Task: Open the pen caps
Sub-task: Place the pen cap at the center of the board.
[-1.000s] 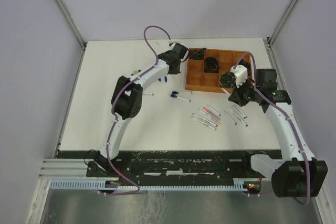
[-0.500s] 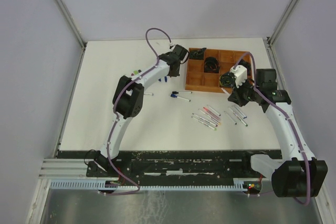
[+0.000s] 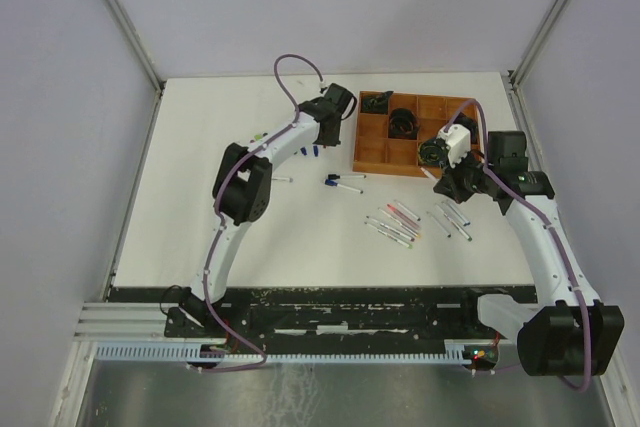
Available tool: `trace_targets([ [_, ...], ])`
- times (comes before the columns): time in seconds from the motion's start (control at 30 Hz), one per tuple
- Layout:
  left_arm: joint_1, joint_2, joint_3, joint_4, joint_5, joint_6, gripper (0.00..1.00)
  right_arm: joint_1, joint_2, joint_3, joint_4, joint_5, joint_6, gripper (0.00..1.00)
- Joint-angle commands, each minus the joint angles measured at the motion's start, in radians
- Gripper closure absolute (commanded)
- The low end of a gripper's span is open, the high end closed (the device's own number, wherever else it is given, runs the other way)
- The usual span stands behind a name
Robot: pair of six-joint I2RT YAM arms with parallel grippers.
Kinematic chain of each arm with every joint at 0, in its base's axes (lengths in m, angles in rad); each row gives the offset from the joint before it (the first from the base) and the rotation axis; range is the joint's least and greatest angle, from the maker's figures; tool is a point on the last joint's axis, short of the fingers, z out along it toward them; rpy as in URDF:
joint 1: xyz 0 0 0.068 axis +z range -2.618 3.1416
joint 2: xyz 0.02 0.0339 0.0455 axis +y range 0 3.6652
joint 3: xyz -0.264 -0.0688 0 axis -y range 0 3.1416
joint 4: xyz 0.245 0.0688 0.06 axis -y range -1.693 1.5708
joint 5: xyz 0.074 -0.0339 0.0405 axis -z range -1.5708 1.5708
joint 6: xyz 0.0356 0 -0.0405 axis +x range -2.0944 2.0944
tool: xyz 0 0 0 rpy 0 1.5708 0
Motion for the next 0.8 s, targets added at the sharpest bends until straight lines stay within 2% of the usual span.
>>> trace_targets([
  [0.0, 0.01, 0.009, 0.0, -0.005, 0.032, 0.026, 0.71, -0.002, -0.012, 0.022, 0.009, -0.015, -0.002, 0.99],
  [0.5, 0.024, -0.009, 0.001, -0.012, 0.037, 0.009, 0.71, -0.003, -0.018, 0.019, 0.008, -0.024, -0.003, 0.98],
  [0.67, 0.021, -0.112, -0.037, 0.037, 0.075, 0.014, 0.71, -0.004, 0.011, 0.023, -0.007, 0.015, -0.025, 0.98],
  [0.77, 0.021, -0.233, -0.16, 0.154, 0.14, 0.021, 0.69, -0.028, 0.065, 0.045, -0.047, 0.097, -0.054, 0.98],
])
